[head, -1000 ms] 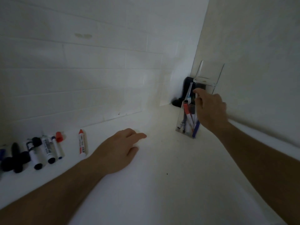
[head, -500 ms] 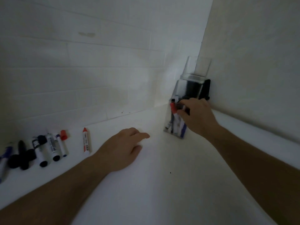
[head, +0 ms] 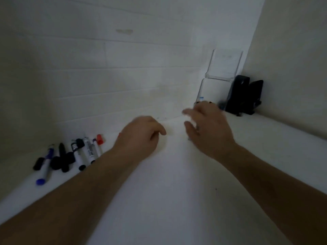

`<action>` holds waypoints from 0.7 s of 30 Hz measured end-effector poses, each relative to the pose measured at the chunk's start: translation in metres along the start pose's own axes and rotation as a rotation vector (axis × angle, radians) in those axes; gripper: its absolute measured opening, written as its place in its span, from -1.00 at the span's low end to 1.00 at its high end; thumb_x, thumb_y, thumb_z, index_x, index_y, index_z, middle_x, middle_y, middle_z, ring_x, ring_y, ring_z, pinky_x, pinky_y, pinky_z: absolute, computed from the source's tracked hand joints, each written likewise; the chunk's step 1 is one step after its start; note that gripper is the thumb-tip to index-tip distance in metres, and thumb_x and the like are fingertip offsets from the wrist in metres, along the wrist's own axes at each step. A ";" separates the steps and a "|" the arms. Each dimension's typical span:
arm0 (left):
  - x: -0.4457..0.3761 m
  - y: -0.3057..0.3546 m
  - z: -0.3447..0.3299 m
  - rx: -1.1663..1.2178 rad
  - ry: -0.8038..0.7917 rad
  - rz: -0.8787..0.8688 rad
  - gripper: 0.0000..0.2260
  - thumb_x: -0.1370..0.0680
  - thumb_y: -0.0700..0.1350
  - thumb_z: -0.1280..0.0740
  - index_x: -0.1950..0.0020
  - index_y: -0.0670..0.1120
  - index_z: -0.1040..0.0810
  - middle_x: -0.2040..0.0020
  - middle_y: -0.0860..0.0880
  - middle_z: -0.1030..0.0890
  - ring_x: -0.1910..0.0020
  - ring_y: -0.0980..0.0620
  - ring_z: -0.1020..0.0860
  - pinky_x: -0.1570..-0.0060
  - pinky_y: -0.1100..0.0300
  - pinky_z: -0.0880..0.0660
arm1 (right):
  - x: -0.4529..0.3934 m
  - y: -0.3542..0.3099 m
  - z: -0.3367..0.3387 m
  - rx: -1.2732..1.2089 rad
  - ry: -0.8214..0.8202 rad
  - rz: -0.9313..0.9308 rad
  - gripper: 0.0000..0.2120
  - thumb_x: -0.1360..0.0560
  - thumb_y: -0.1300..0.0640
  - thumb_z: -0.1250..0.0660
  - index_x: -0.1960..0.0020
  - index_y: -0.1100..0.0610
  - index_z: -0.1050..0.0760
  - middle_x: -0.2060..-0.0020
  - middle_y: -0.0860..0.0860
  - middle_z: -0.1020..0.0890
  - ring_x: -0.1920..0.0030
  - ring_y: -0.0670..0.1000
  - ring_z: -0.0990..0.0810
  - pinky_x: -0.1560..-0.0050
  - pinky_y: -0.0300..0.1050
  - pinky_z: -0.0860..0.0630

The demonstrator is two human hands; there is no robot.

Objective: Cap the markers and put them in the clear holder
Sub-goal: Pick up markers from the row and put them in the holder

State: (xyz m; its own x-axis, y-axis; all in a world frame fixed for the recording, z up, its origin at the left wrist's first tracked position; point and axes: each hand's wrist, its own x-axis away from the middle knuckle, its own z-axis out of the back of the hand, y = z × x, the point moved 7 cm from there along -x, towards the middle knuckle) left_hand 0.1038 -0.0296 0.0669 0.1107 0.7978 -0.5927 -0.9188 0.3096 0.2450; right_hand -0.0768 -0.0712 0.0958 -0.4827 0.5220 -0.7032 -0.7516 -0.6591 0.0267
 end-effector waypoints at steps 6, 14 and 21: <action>0.005 -0.094 0.061 -0.067 -0.220 0.477 -0.67 -0.49 -0.26 -0.21 0.02 0.15 -0.63 -0.05 0.06 -0.62 0.22 0.10 -0.63 0.28 0.26 -0.52 | -0.010 -0.114 -0.068 -0.545 -0.402 0.091 -0.74 -0.62 -0.06 -0.28 -0.24 -0.04 -0.59 0.00 -0.02 -0.55 0.12 -0.13 -0.43 -0.02 -0.17 -0.43; 0.042 -0.149 0.068 -0.259 -0.245 0.651 -0.88 -0.47 0.02 -0.29 0.07 0.15 -0.61 0.20 0.21 -0.65 0.04 0.04 -0.59 0.01 0.14 -0.57 | -0.016 -0.136 -0.117 -0.255 -0.677 0.099 -0.68 -0.63 -0.18 -0.13 -0.16 0.01 -0.49 0.05 0.06 -0.43 0.07 0.11 -0.47 0.08 -0.08 -0.33; 0.039 -0.141 0.041 -0.490 -0.383 0.587 -0.73 -0.50 0.12 -0.21 -0.16 0.26 -0.55 -0.13 0.07 -0.62 -0.18 -0.08 -0.52 -0.23 -0.01 -0.44 | 0.012 -0.058 -0.100 -0.187 -0.467 -0.018 -0.70 -0.63 -0.18 -0.15 0.19 -0.06 -0.25 0.27 -0.09 -0.40 0.27 -0.05 -0.42 0.27 -0.11 -0.30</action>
State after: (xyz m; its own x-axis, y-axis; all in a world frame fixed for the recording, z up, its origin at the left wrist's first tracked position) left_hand 0.2528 -0.0208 0.0406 -0.3948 0.9061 -0.1518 -0.9178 -0.3966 0.0196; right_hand 0.0059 -0.0804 0.0146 -0.6523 0.6924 -0.3083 -0.6888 -0.7113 -0.1400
